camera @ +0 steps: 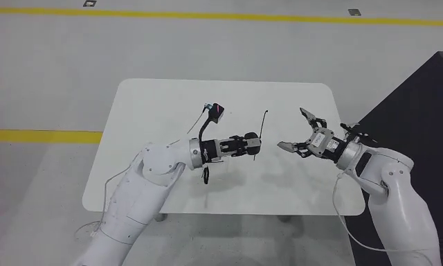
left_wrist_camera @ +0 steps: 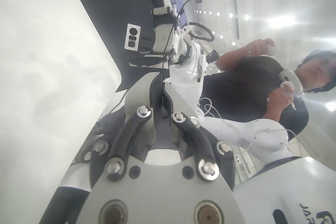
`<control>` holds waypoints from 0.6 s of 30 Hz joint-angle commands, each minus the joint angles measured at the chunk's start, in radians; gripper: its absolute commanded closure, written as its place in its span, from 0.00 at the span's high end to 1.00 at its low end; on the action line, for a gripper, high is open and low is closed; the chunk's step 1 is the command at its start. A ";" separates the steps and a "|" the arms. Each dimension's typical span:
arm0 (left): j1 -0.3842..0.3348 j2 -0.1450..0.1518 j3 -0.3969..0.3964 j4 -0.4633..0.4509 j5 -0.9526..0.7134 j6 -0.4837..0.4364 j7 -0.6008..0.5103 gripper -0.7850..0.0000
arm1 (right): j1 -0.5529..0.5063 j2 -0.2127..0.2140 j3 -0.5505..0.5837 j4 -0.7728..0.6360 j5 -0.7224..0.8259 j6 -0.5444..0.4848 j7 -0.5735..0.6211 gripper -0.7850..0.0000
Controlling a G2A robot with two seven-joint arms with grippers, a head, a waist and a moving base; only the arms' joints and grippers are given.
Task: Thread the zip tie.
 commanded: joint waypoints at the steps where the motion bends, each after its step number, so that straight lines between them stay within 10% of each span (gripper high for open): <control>1: -0.005 0.001 -0.011 0.011 -0.061 0.041 -0.038 0.00 | 0.014 0.001 -0.007 0.012 0.046 0.032 -0.036 0.72; 4: -0.019 0.003 -0.018 0.031 -0.087 0.064 -0.077 0.00 | 0.041 0.004 -0.030 0.028 0.104 0.084 -0.104 0.49; 18: -0.029 0.004 0.017 0.068 -0.087 0.092 -0.128 0.00 | 0.129 0.062 -0.196 0.070 0.554 0.160 -0.401 0.42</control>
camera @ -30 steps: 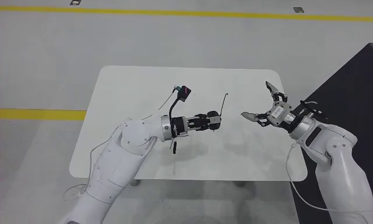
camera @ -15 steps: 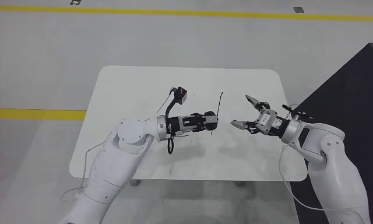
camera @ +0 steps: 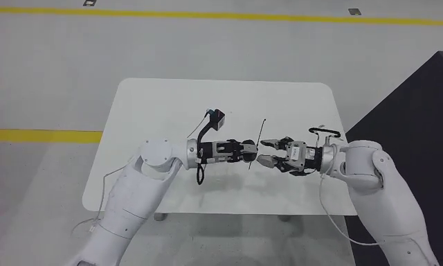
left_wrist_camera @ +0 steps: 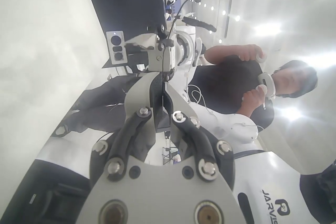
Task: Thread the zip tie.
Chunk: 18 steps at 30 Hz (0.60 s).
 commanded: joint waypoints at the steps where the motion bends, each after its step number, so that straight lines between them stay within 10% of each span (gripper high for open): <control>1: -0.001 0.000 0.005 -0.003 0.003 0.000 -0.004 0.00 | 0.013 0.012 -0.006 0.000 0.025 0.000 -0.038 0.40; 18: 0.003 0.003 0.016 -0.014 -0.004 0.002 -0.003 0.00 | 0.021 0.044 -0.047 0.010 -0.010 0.000 0.001 0.30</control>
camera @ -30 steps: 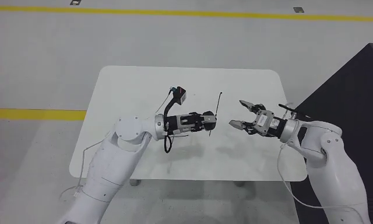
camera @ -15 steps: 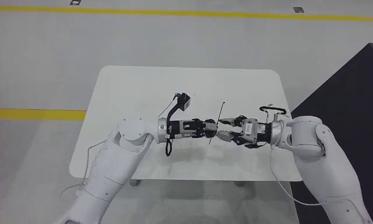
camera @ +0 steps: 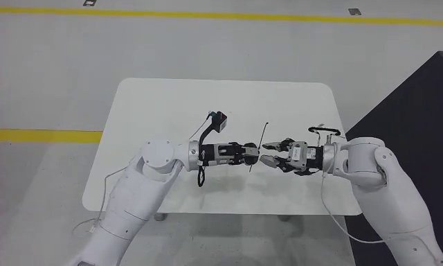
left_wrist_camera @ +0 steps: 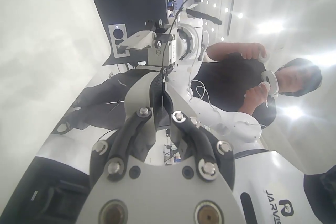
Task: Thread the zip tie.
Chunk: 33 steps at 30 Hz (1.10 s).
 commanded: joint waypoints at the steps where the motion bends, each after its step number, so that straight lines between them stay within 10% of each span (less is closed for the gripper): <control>1: -0.002 0.000 0.003 0.000 -0.006 -0.002 -0.006 0.00 | 0.006 0.003 -0.013 0.006 0.021 0.000 0.003 0.30; 33: -0.015 -0.001 0.037 0.009 -0.014 -0.003 -0.016 0.00 | 0.028 0.036 -0.054 0.008 0.000 -0.007 0.038 0.18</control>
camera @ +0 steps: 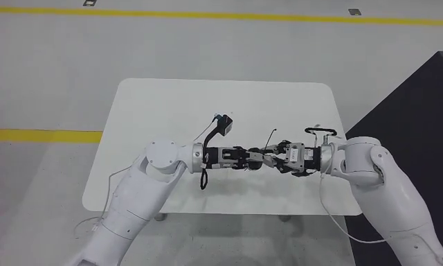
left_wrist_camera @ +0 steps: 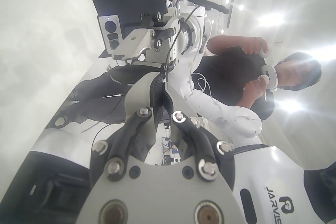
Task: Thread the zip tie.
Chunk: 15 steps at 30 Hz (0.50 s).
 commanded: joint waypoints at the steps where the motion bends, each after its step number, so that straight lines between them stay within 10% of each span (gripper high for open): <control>1: 0.000 0.000 -0.001 -0.001 -0.003 -0.004 0.004 0.00 | 0.002 0.001 -0.005 0.001 -0.009 -0.003 -0.002 0.18; 15: -0.007 -0.001 0.012 0.005 -0.018 0.010 -0.009 0.00 | 0.010 0.006 -0.018 0.001 -0.039 -0.019 0.025 0.18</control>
